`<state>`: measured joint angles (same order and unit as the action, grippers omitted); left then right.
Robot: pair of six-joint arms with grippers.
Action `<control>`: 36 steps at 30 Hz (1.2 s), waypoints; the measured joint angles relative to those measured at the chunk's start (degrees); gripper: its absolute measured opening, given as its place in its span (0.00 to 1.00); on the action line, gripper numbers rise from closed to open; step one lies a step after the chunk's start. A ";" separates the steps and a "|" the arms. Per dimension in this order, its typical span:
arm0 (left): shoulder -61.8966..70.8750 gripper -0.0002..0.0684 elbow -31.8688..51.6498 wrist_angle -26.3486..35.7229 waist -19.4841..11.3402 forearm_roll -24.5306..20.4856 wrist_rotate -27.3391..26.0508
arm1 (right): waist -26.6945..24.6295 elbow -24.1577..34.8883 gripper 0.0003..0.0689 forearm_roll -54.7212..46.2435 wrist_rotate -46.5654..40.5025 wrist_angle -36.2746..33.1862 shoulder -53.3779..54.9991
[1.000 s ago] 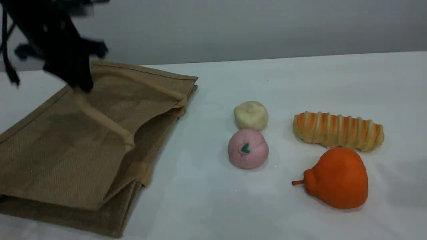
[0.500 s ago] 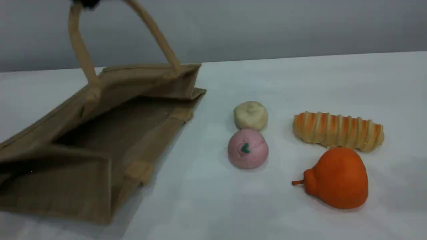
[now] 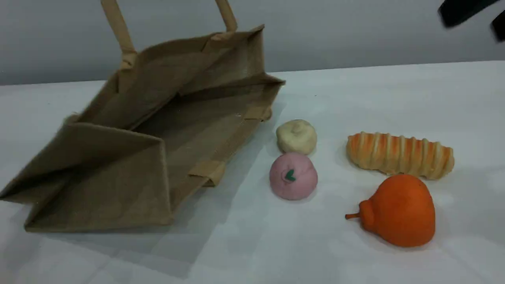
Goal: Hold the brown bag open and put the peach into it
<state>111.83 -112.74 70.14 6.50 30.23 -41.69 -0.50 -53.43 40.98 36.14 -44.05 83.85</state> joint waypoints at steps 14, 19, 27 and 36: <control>-0.07 0.13 0.00 -0.24 0.69 7.53 -12.66 | 2.10 -0.06 0.85 15.61 13.48 -1.59 12.33; -0.07 0.13 0.00 -0.24 3.28 7.35 -15.47 | 7.18 -0.06 0.85 17.16 17.25 1.80 16.66; -0.07 0.13 0.00 -0.24 5.05 7.35 -17.49 | 16.10 -0.12 0.85 17.11 18.72 10.20 24.91; -0.07 0.13 0.00 -0.24 5.05 7.36 -17.65 | 21.16 -0.30 0.85 23.56 24.31 20.02 32.17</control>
<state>111.76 -112.74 69.89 11.55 37.59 -59.34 20.65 -53.73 64.54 60.45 -24.03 116.02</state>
